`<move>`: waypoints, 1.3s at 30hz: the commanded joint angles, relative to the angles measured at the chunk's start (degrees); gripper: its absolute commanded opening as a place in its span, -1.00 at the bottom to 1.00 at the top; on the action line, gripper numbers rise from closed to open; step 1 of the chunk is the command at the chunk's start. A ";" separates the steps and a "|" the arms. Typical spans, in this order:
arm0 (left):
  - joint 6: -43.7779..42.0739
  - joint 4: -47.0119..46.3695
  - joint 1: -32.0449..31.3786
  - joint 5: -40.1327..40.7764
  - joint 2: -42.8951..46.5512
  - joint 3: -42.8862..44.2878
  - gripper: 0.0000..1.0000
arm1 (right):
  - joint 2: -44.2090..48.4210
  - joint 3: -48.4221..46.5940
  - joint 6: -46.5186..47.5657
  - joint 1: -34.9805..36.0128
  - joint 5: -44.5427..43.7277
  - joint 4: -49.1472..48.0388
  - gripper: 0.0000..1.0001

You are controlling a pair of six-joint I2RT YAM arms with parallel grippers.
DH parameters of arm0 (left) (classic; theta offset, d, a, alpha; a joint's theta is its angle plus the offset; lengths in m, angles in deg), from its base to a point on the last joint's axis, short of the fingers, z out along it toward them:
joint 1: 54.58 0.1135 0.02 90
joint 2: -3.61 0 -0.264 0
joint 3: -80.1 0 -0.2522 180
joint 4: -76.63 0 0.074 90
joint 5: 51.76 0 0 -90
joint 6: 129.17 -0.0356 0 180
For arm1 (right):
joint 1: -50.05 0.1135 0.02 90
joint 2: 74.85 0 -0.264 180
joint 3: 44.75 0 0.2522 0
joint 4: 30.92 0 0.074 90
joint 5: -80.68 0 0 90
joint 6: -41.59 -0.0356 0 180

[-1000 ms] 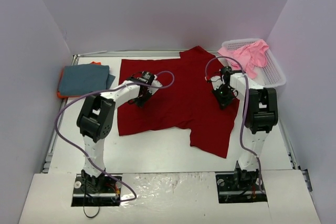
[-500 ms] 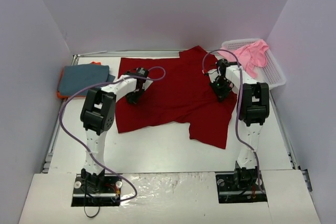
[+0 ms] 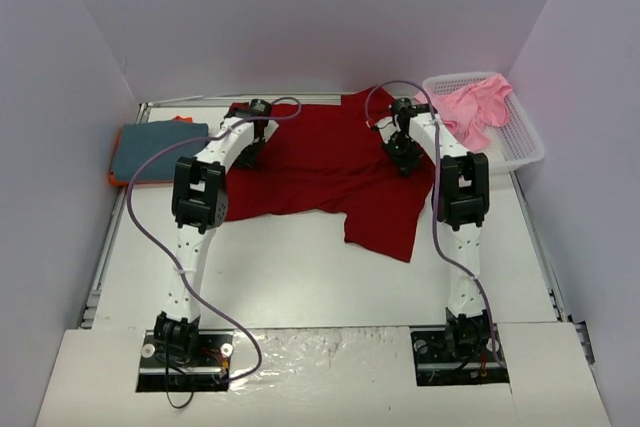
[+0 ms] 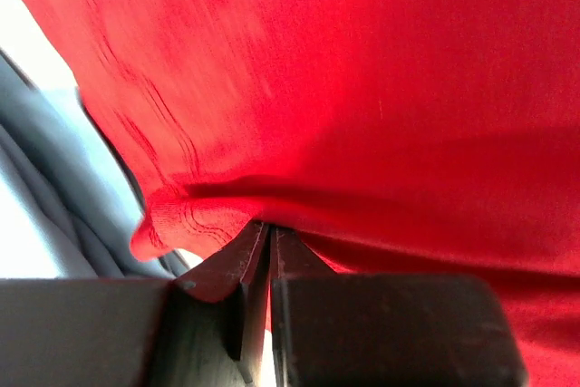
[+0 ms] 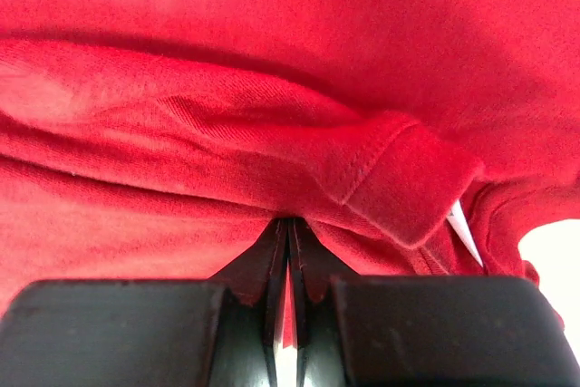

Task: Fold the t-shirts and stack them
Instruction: Flatten out the tshirt

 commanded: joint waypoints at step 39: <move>-31.00 -39.38 -7.56 6.06 47.39 -70.59 0.30 | 38.77 42.34 -1.30 -1.27 10.23 -12.56 -0.25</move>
